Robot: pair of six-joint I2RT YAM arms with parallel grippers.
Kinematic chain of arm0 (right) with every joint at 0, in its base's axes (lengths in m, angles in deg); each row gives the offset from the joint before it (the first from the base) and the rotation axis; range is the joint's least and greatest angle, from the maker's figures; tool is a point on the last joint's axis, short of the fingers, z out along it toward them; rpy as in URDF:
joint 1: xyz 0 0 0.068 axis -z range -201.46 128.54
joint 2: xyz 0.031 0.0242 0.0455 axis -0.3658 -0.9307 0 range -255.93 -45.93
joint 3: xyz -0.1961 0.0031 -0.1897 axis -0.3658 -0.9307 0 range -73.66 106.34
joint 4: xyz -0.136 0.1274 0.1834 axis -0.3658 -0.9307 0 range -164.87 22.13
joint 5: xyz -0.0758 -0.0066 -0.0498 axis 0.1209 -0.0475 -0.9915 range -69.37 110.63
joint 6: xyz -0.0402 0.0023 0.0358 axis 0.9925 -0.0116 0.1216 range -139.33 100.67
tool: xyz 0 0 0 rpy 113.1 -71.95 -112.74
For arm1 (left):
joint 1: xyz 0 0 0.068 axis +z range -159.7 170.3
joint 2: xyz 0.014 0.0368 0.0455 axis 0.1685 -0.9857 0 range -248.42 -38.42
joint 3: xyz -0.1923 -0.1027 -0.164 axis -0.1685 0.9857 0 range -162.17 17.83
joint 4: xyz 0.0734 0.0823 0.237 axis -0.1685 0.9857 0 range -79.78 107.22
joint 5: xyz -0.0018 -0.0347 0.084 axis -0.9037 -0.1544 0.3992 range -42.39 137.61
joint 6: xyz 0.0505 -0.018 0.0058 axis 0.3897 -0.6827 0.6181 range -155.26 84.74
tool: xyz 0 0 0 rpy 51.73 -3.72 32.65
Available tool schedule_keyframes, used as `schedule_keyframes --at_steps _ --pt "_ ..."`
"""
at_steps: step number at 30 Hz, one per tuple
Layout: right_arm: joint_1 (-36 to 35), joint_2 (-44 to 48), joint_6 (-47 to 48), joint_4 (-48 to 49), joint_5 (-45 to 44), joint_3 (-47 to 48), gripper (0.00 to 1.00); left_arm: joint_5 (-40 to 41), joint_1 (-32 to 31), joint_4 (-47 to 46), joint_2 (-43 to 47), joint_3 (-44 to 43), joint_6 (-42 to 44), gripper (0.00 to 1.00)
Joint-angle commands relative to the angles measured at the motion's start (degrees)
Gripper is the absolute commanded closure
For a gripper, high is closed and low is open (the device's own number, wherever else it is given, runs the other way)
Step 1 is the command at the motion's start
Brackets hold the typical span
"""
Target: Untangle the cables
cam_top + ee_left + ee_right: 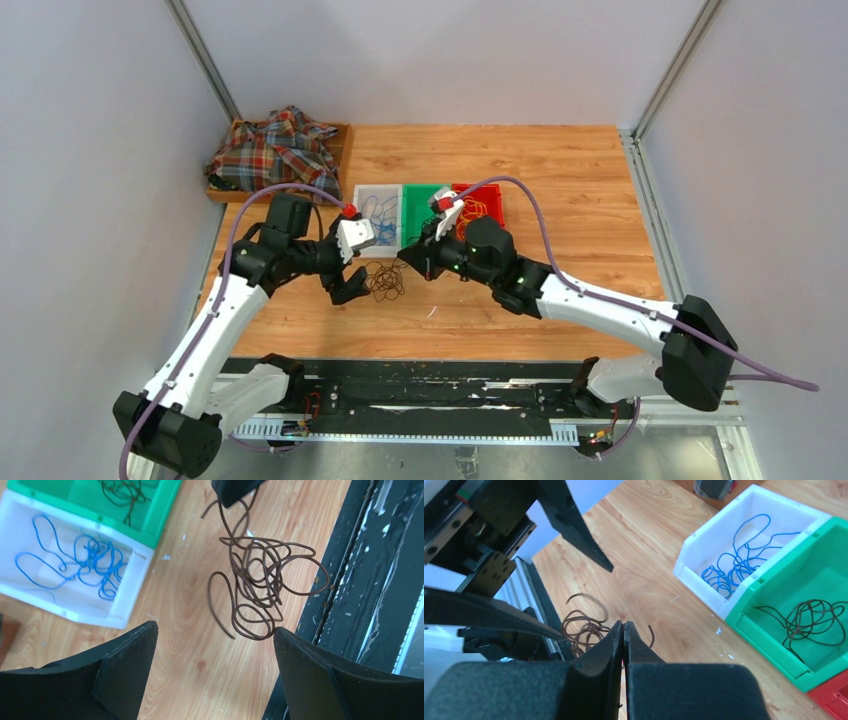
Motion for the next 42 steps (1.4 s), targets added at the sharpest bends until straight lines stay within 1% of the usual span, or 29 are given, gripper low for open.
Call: schedule_keyframes --at_steps 1,5,8,12,15,20,25,30,33,36,38,40,42 --pt "0.38 4.24 -1.32 6.61 2.85 -3.34 0.99 -6.76 -0.11 -3.02 2.04 -5.09 -2.49 0.1" --pt "0.37 6.59 0.23 8.08 4.98 -4.77 0.99 -10.34 -0.14 -3.12 3.07 -8.66 -2.96 0.13" --pt "0.37 6.88 1.04 7.08 6.72 -3.98 0.99 -13.95 -0.19 -2.83 2.63 -10.49 -4.15 0.18" --pt "0.29 6.13 -0.75 8.08 9.3 -2.5 0.99 -14.29 -0.72 -2.85 2.22 -9.23 -3.33 0.29" --pt "-0.38 5.08 -1.98 9.4 10.34 -1.03 0.99 -13.94 -0.81 -2.86 2.16 -8.1 -2.8 0.32" --pt "-1.61 4.66 -1.74 10.26 9.37 0.61 0.99 -14.98 -0.85 -2.77 1.85 -7.34 -4.98 0.38" --pt "-2.79 3.86 -1.68 10.39 8.24 2.04 0.99 -17.39 -0.85 -2.78 2.59 -6.32 -7.07 0.4" --pt "-3.93 1.69 -2.08 11.45 8.45 4.33 0.99 -17.71 -0.85 -3.79 2.7 -5.33 -12.71 0.48" --pt "-4.61 1.03 -1.36 10.91 8.3 5.31 0.99 -16.35 -0.84 -6.18 3.98 -4.16 -15.92 0.58" --pt "-4.78 1.46 -1.18 10.82 7.53 4.71 0.99 -13.74 -0.84 -8.16 6.13 -3.02 -16.6 0.72" --pt "-4.77 2.2 -0.96 10.7 6.88 3.92 0.99 -11.68 -0.81 -10.35 7.89 -1.98 -17.54 0.8" --pt "-4.81 2.87 -0.69 10.19 6.47 3.44 0.99 -11.0 -0.85 -11.34 9.31 -1.19 -17.92 0.83" --pt "-4.81 3.53 -0.59 9.56 5.88 3.03 0.99 -11.01 -0.84 -11.08 9.82 -1.39 -17.68 0.85"
